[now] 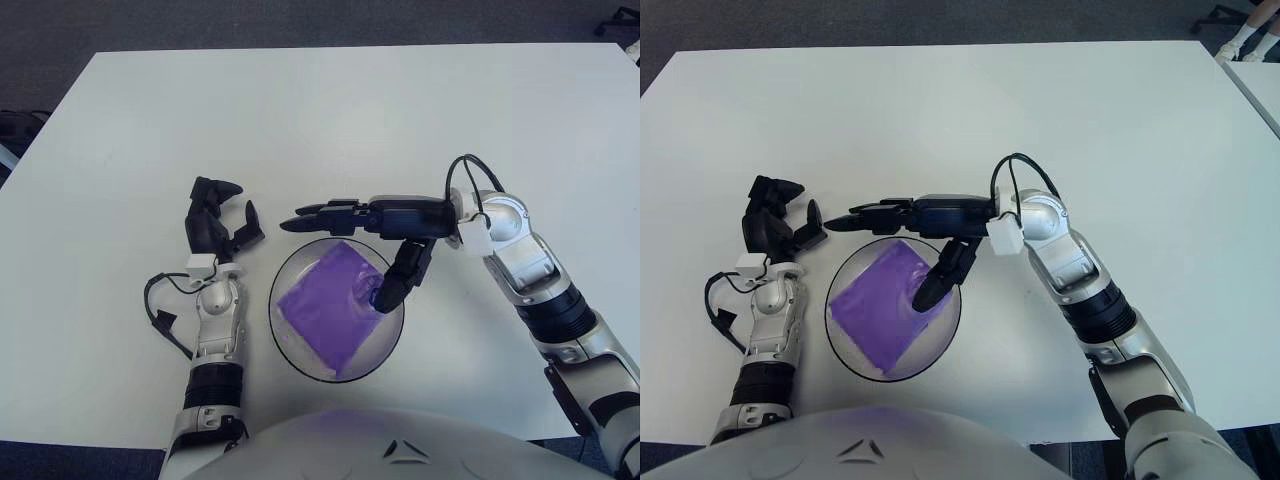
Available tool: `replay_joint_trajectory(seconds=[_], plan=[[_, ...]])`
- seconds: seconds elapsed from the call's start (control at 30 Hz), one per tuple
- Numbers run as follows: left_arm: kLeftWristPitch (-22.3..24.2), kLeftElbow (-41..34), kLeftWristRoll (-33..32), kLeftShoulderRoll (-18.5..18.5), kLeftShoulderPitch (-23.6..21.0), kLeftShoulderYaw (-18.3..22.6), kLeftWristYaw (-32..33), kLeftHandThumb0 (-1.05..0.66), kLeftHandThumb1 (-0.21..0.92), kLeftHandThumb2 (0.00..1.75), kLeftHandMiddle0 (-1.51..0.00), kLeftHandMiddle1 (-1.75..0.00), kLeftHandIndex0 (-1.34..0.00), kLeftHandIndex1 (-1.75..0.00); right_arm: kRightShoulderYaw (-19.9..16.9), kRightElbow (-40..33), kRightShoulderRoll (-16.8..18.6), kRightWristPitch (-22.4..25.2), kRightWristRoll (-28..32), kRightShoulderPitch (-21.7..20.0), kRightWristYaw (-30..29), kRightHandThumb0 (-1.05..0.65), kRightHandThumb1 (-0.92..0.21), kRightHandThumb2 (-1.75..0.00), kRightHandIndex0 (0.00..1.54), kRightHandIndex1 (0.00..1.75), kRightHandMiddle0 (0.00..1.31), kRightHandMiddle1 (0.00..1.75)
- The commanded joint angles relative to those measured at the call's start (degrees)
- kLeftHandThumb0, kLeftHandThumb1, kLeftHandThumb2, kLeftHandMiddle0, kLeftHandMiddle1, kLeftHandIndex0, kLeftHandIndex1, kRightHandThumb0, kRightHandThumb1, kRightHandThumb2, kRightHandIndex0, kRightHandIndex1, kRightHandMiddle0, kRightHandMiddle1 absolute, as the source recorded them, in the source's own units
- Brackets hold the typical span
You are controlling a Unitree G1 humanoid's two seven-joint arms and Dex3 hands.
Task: Put the tissue paper into the plate.
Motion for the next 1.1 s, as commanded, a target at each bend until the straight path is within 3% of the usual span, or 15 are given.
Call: replay_joint_trajectory(seconds=[0.0, 0.13, 0.23, 0.33, 0.5, 0.57, 0.73, 0.8, 0.9, 0.97, 1.07], plan=[[2.9, 6.6, 0.2, -1.3, 8.5, -0.3, -0.2, -0.01, 0.34, 1.19, -0.63, -1.42, -0.53, -1.75, -0.6, -0.3, -0.6, 1.5, 1.6, -0.8, 1.1, -0.95, -0.83, -0.27, 0.00, 0.00, 0.00, 0.00], [2.8, 6.5, 0.5, -1.2, 8.6, -0.5, -0.1, -0.01, 0.34, 1.20, -0.62, -1.42, -0.54, -1.75, -0.7, -0.6, -0.8, 1.7, 0.1, -0.5, 0.8, -0.87, -0.64, -0.50, 0.00, 0.00, 0.00, 0.00], [2.9, 6.3, 0.7, -1.1, 8.7, -0.6, 0.0, -0.01, 0.33, 1.20, -0.62, -1.43, -0.54, -1.75, 0.6, 1.7, 0.2, -0.4, -4.0, 1.1, -1.4, -0.84, -0.57, -0.60, 0.00, 0.00, 0.00, 0.00], [3.0, 6.3, 0.8, -1.0, 8.8, -0.6, 0.0, -0.01, 0.34, 1.20, -0.62, -1.43, -0.54, -1.75, 0.1, 0.3, 0.4, 1.2, -4.9, 1.8, -3.0, -0.83, -0.56, -0.64, 0.00, 0.00, 0.00, 0.00], [2.9, 6.2, 0.6, -1.0, 9.0, -0.7, -0.3, -0.01, 0.34, 1.19, -0.62, -1.42, -0.54, -1.75, -1.5, -0.4, 0.4, 3.1, -1.7, 1.5, -2.8, -0.82, -0.59, -0.67, 0.00, 0.00, 0.00, 0.00], [2.7, 6.0, 0.3, -1.1, 9.1, -0.7, -0.6, -0.01, 0.34, 1.19, -0.62, -1.42, -0.54, -1.75, -4.0, -2.7, -1.2, 7.5, 2.9, -0.4, -1.4, -0.81, -0.60, -0.68, 0.00, 0.00, 0.00, 0.00], [3.0, 5.4, 0.1, -1.5, 9.3, -0.8, -0.4, -0.01, 0.34, 1.20, -0.63, -1.42, -0.53, -1.75, -6.2, -4.3, -1.4, 11.3, 7.5, 0.0, -0.7, -0.78, -0.61, -0.68, 0.00, 0.00, 0.00, 0.00], [3.3, 5.2, 0.3, -1.6, 9.4, -0.8, -0.2, -0.01, 0.34, 1.20, -0.63, -1.42, -0.53, -1.75, -6.1, -4.3, -1.0, 12.5, 7.8, 0.6, -1.2, -0.81, -0.69, -0.64, 0.00, 0.00, 0.00, 0.00], [3.8, 5.0, 0.6, -1.7, 9.4, -0.9, 0.2, -0.01, 0.33, 1.20, -0.63, -1.43, -0.53, -1.75, -6.7, -3.4, -0.3, 13.6, 8.5, 1.1, -2.1, -0.90, -0.85, -0.75, 0.00, 0.00, 0.00, 0.00], [4.0, 4.8, 0.7, -1.7, 9.4, -0.9, 0.4, -0.01, 0.34, 1.20, -0.63, -1.43, -0.53, -1.75, -7.2, -2.6, 0.5, 13.3, 8.3, 1.5, -3.2, -0.92, -0.88, -0.80, 0.00, 0.00, 0.00, 0.00], [3.9, 5.0, 0.6, -1.9, 9.3, -0.8, 0.5, -0.01, 0.33, 1.20, -0.63, -1.43, -0.53, -1.75, -8.6, 0.1, 3.9, 4.1, 3.0, 4.2, -9.1, -0.90, -0.91, -0.97, 0.00, 0.00, 0.00, 0.00]])
